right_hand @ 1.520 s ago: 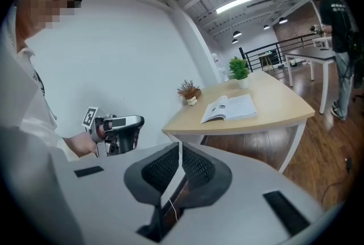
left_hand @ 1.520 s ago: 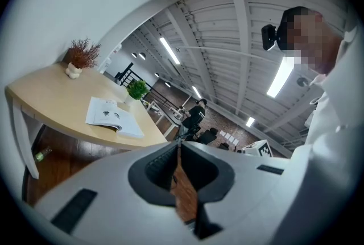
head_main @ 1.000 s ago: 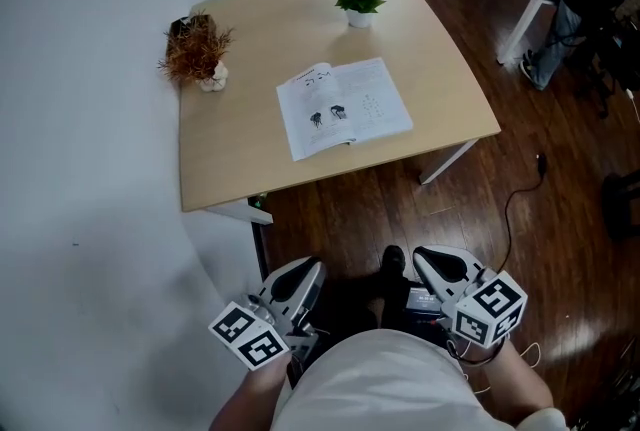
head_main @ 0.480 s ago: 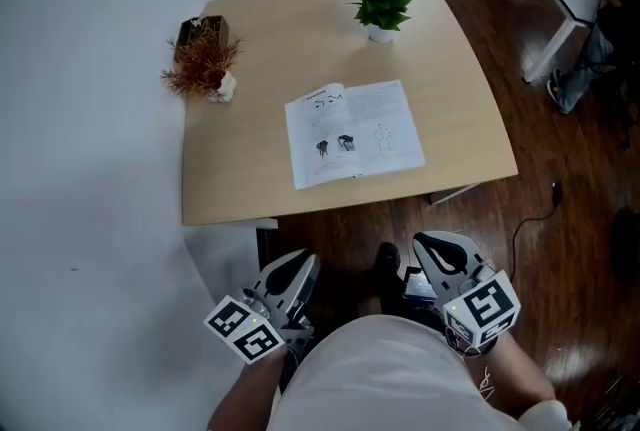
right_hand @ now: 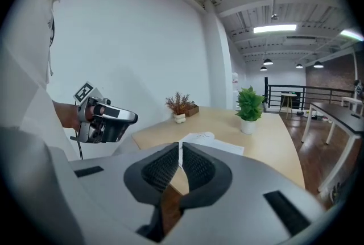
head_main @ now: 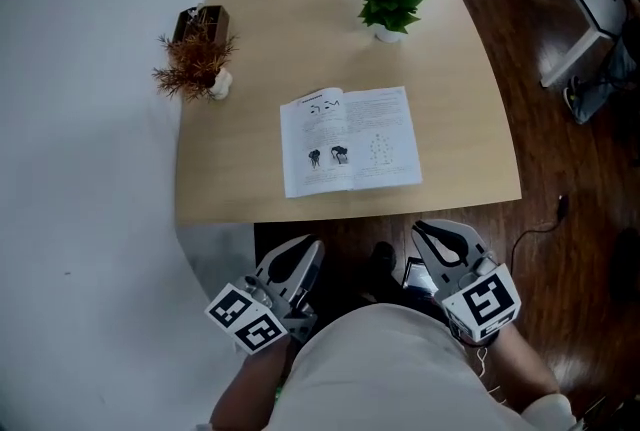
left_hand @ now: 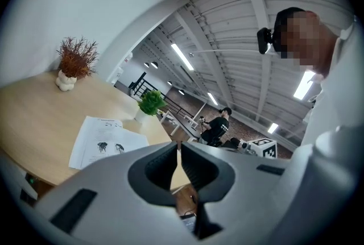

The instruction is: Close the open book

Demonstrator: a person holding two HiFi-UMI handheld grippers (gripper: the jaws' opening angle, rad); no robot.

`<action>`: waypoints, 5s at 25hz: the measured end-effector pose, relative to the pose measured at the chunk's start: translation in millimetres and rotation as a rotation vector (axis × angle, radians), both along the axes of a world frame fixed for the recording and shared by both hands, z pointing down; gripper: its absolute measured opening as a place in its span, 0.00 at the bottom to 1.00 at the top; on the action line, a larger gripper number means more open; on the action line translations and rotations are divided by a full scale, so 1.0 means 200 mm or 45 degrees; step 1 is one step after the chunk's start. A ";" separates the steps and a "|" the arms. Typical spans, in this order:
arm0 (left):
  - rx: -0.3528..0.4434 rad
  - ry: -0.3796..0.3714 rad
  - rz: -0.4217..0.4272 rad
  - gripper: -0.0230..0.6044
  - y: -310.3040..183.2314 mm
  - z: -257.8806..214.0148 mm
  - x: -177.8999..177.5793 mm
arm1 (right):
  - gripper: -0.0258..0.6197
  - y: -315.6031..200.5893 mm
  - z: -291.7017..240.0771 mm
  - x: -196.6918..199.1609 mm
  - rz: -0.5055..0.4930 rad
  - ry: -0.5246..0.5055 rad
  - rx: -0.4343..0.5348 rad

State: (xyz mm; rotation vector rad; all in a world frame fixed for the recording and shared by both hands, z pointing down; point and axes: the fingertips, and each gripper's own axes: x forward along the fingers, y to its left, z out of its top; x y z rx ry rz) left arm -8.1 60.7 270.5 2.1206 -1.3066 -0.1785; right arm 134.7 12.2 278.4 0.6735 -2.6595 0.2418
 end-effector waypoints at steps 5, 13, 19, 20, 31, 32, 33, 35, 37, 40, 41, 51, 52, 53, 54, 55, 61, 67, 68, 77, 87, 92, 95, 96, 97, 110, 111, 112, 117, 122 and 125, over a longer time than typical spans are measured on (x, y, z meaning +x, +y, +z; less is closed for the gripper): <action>-0.027 -0.015 -0.018 0.03 -0.06 0.01 -0.05 | 0.04 -0.03 0.00 -0.08 -0.061 0.047 0.002; -0.036 -0.039 0.036 0.03 -0.11 0.02 -0.22 | 0.04 -0.06 0.01 -0.21 0.019 0.067 0.018; -0.049 -0.029 0.018 0.03 -0.15 0.06 -0.39 | 0.08 -0.10 0.01 -0.33 0.040 0.113 0.067; -0.056 -0.025 0.001 0.04 -0.16 0.07 -0.42 | 0.07 -0.11 0.01 -0.36 0.030 0.128 0.076; -0.142 0.013 -0.009 0.13 -0.21 0.31 -0.59 | 0.08 -0.17 0.16 -0.70 -0.188 0.248 0.141; -0.152 0.012 -0.006 0.13 -0.21 0.35 -0.59 | 0.08 -0.17 0.18 -0.73 -0.212 0.258 0.141; -0.158 0.011 -0.005 0.13 -0.22 0.38 -0.59 | 0.08 -0.17 0.21 -0.76 -0.235 0.272 0.142; -0.167 0.010 -0.002 0.13 -0.23 0.44 -0.60 | 0.08 -0.17 0.27 -0.81 -0.284 0.300 0.146; -0.186 0.008 0.000 0.13 -0.25 0.50 -0.59 | 0.08 -0.16 0.33 -0.86 -0.326 0.323 0.148; -0.236 -0.005 0.012 0.13 -0.26 0.62 -0.59 | 0.07 -0.17 0.42 -0.93 -0.365 0.348 0.157; -0.251 -0.007 0.016 0.13 -0.27 0.65 -0.59 | 0.08 -0.17 0.45 -0.95 -0.376 0.353 0.164; -0.316 0.027 -0.010 0.13 -0.30 0.82 -0.62 | 0.07 -0.16 0.66 -1.07 -0.496 0.495 0.239; -0.322 0.032 -0.014 0.13 -0.30 0.83 -0.63 | 0.08 -0.15 0.69 -1.08 -0.520 0.522 0.252; -0.327 0.036 -0.018 0.13 -0.30 0.85 -0.64 | 0.08 -0.14 0.71 -1.10 -0.547 0.549 0.264; -0.333 0.040 -0.022 0.13 -0.30 0.86 -0.64 | 0.08 -0.14 0.74 -1.12 -0.576 0.574 0.275; -0.338 0.044 -0.025 0.13 -0.30 0.87 -0.65 | 0.08 -0.12 0.77 -1.14 -0.606 0.597 0.285; -0.355 0.066 -0.048 0.13 -0.28 0.91 -0.68 | 0.13 -0.06 0.90 -1.22 -0.773 0.734 0.352; -0.368 0.087 -0.058 0.13 -0.27 0.94 -0.70 | 0.13 -0.07 1.01 -1.24 -0.831 0.871 0.394; -0.368 0.090 -0.059 0.13 -0.27 0.95 -0.70 | 0.13 -0.07 1.02 -1.24 -0.830 0.886 0.401; -0.373 0.115 -0.057 0.13 -0.27 0.97 -0.70 | 0.13 -0.09 1.06 -1.26 -0.831 0.939 0.415; -0.374 0.131 -0.053 0.13 -0.27 0.97 -0.71 | 0.13 -0.09 1.06 -1.26 -0.811 0.970 0.439; -0.372 0.137 -0.049 0.13 -0.25 0.97 -0.71 | 0.05 -0.08 1.04 -1.28 -0.791 0.940 0.434; -0.368 0.142 -0.045 0.13 -0.26 0.97 -0.71 | 0.04 -0.08 1.03 -1.28 -0.779 0.919 0.415; -0.368 0.143 -0.043 0.13 -0.26 0.97 -0.70 | 0.04 -0.08 1.02 -1.27 -0.779 0.910 0.407; -0.367 0.144 -0.043 0.13 -0.27 0.96 -0.70 | 0.04 -0.08 1.02 -1.27 -0.779 0.899 0.397; -0.393 0.231 -0.035 0.13 -0.31 0.96 -0.65 | 0.04 -0.09 0.90 -1.27 -0.662 0.708 0.308; -0.395 0.245 -0.037 0.13 -0.32 0.96 -0.65 | 0.04 -0.09 0.88 -1.27 -0.650 0.692 0.314; -0.395 0.263 -0.041 0.13 -0.32 0.95 -0.65 | 0.04 -0.09 0.86 -1.27 -0.639 0.675 0.322; -0.375 0.411 -0.063 0.13 -0.36 0.90 -0.67 | 0.04 -0.10 0.80 -1.27 -0.619 0.634 0.375; -0.398 0.521 -0.021 0.13 -0.41 0.87 -0.65 | 0.04 -0.10 0.78 -1.26 -0.605 0.608 0.400; -0.424 0.599 -0.025 0.23 -0.44 0.85 -0.66 | 0.04 -0.10 0.77 -1.27 -0.610 0.612 0.418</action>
